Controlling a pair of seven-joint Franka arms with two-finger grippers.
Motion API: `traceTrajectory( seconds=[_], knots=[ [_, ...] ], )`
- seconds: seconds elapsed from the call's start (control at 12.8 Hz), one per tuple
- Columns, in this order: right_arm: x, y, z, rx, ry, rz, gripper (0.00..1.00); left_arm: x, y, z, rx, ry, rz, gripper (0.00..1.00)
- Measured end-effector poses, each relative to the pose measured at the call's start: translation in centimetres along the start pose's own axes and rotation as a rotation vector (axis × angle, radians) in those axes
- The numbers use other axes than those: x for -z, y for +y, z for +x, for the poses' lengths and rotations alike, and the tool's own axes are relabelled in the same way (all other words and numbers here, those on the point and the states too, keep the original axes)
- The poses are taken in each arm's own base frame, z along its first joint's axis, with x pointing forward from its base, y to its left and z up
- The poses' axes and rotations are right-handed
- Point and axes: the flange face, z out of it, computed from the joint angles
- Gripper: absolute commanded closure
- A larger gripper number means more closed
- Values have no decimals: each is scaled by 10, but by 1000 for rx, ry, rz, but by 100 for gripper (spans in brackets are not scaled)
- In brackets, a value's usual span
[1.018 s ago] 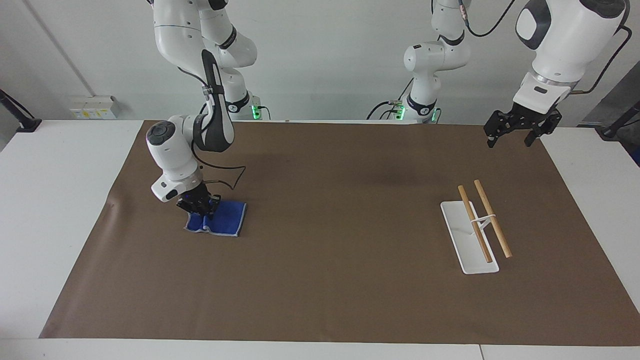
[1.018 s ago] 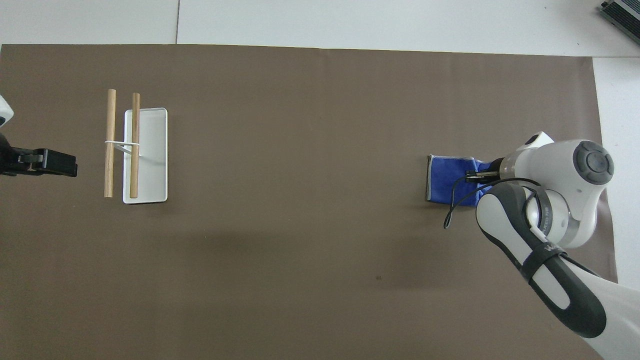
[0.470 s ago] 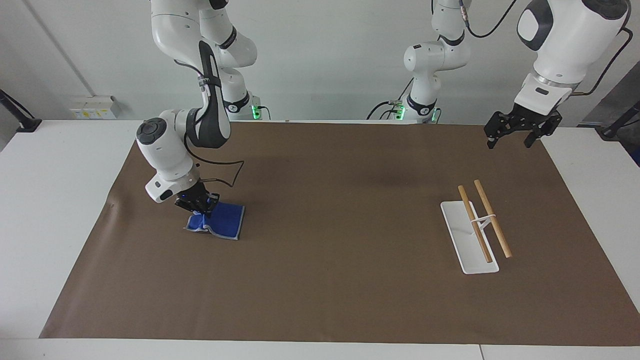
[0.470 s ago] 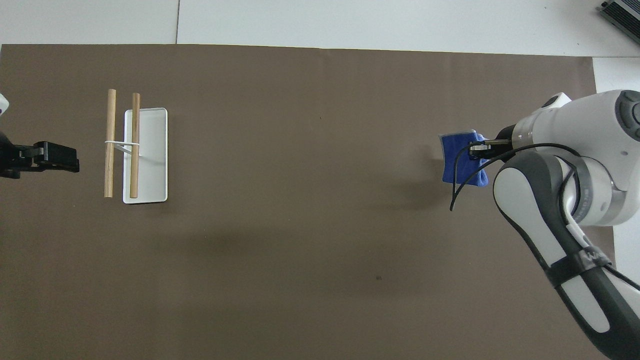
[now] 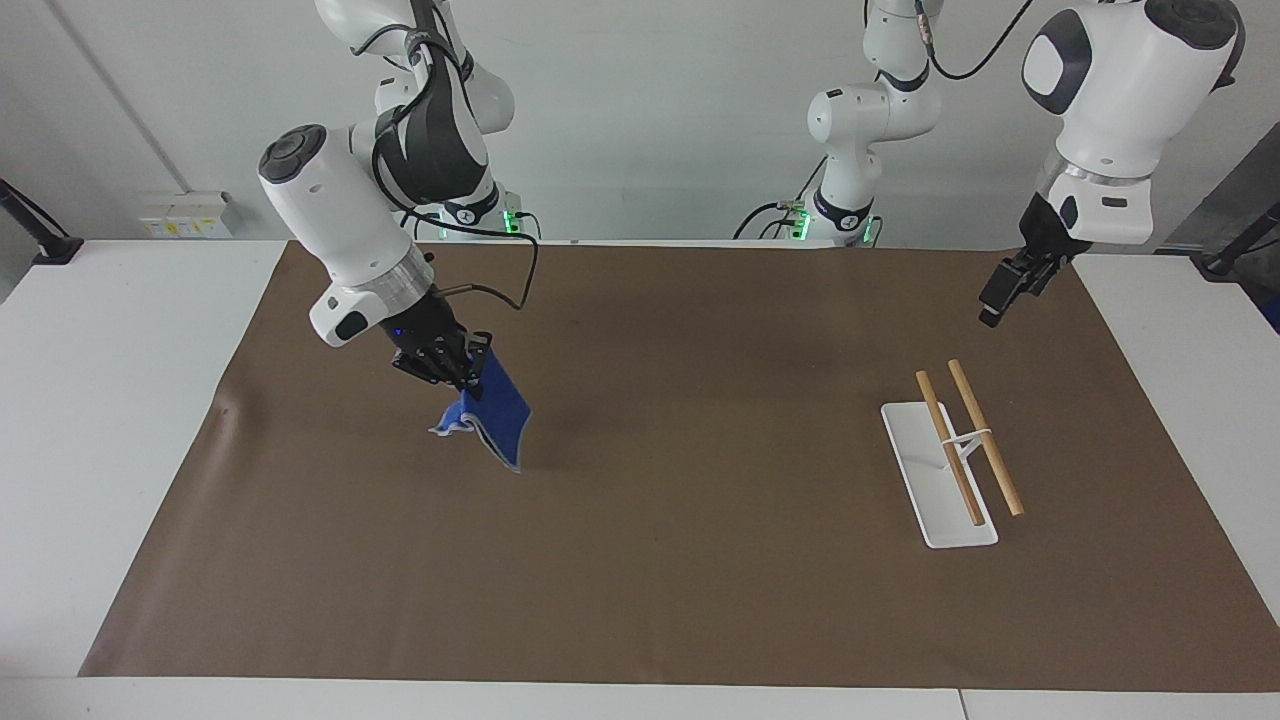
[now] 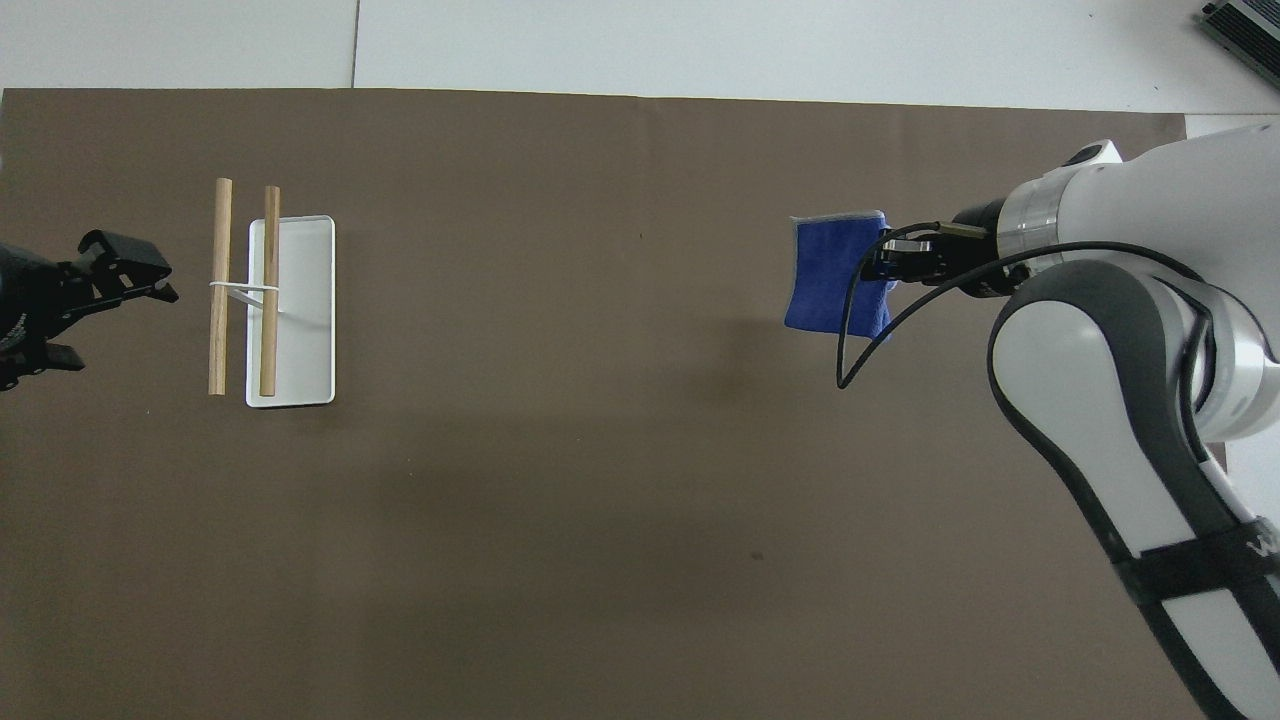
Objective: Right arm passes towel to left arm to hang
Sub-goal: 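Carry the towel toward center while the left gripper reaches toward it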
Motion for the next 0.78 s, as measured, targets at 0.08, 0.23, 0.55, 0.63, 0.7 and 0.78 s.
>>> traceTrajectory(
  seconds=[0.08,0.23,0.55,0.63,0.7,0.78],
  knots=[
    [-3,-11,-2,-34,-4,43,100,-5,3,-3,23,-1,0,0],
    [-14,-43,-12,-119,-22,134,100,-13,12,-11,107,20,-21,0],
    [-53,-102,-32,-268,-69,363,100,-15,43,-31,448,34,-153,0],
    [-64,-112,-37,-306,-80,412,100,-14,53,-37,537,29,-184,0],
    [-74,-123,-42,-336,-87,453,100,-12,61,-43,621,22,-213,0],
    [-83,-135,-49,-366,-88,487,100,-10,70,-50,694,8,-240,0]
  ],
)
